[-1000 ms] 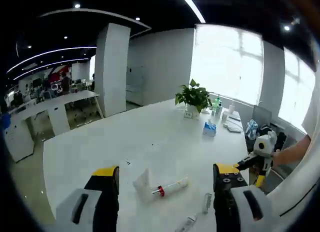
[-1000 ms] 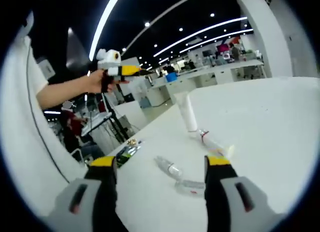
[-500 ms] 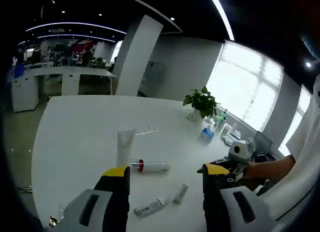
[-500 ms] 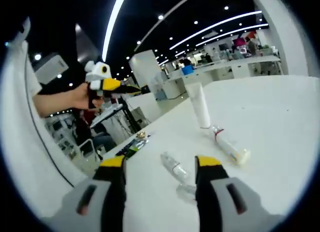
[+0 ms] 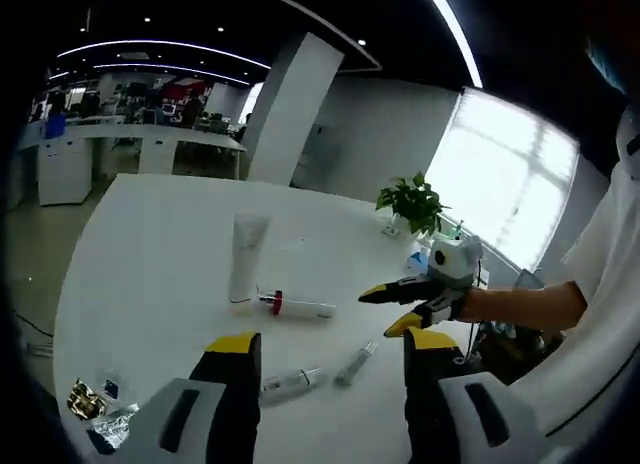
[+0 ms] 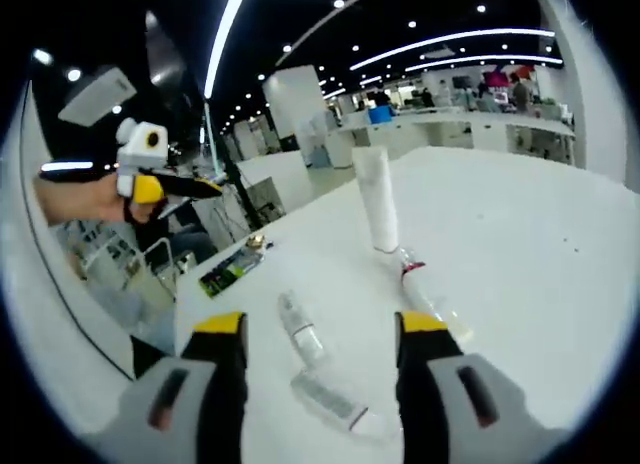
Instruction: Arrange the skincare products in the storage area until every visible bottle or jar stands upright without overlapping.
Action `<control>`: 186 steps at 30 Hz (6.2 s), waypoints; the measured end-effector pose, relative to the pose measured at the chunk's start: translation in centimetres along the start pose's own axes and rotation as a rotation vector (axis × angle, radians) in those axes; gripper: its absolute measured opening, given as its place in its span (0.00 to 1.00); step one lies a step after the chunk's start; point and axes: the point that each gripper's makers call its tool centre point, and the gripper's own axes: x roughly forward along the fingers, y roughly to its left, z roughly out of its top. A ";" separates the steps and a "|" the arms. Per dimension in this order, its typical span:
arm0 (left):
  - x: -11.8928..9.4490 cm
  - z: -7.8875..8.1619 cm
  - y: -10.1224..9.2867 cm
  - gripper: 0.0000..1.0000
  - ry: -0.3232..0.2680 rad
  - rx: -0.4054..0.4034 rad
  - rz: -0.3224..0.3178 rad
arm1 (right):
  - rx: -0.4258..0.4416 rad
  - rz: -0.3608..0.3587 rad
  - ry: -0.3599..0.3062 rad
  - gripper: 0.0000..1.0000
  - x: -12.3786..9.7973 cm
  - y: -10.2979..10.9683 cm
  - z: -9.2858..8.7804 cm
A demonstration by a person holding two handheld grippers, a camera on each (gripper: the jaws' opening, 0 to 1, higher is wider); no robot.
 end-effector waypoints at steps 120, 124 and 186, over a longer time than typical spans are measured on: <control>0.7 0.4 -0.5 0.51 -0.042 0.039 0.077 | -0.160 -0.138 0.357 0.26 3.5 -6.0 -5.2; 0.8 -0.4 -0.5 0.51 -0.048 -0.021 0.065 | -0.153 -0.138 0.320 0.26 3.4 -4.7 -4.5; 5.2 2.6 -5.0 0.30 -0.209 -0.567 -0.262 | -0.310 0.025 -0.017 0.25 0.7 11.9 5.8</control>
